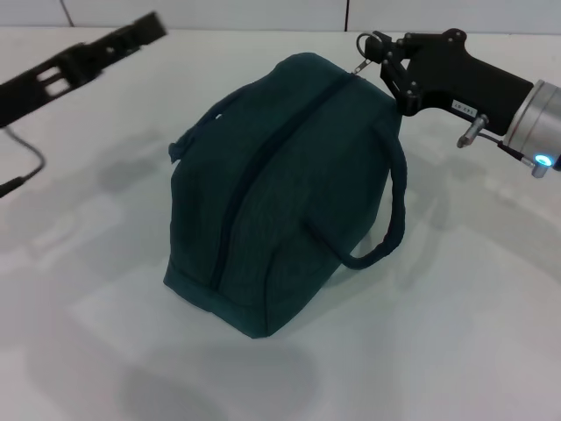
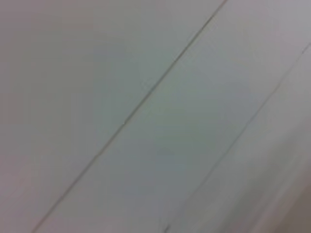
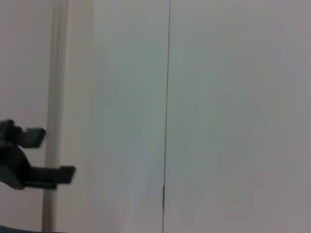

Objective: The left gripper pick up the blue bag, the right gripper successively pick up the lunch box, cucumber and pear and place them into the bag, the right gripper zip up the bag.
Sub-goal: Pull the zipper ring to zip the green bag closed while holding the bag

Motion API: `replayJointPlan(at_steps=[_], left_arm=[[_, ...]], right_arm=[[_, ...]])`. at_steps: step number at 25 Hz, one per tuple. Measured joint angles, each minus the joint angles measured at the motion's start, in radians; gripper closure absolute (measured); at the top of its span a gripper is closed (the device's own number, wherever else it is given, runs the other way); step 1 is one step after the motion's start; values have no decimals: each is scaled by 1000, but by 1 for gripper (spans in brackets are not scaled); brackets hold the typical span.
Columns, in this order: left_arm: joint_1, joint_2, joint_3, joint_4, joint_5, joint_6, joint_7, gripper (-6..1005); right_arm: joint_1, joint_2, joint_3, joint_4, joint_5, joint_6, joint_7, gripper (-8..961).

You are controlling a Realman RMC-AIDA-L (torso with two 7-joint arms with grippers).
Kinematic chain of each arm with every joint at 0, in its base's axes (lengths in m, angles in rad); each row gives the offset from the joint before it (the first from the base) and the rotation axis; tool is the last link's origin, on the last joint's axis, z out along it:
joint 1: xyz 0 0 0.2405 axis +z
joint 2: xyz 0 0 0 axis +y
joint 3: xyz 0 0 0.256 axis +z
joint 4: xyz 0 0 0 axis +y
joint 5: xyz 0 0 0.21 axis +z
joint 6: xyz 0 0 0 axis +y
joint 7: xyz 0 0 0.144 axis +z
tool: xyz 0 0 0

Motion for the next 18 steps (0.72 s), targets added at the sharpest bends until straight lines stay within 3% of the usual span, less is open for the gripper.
replayJointPlan(at_steps=[8,13,18], left_arm=[[-113,-23,23,-42,146,-58,-58,229],[-133,-29,131,-34,176,-89,-103,231],[-134,-29,164,-30,187,-125,-126,232]], right_arm=[[0,0,0,3,3,0,-1,951],[-2,2,0,7,4,-4,-2,950],[-14,2,0,5,4,-12,-2,942]])
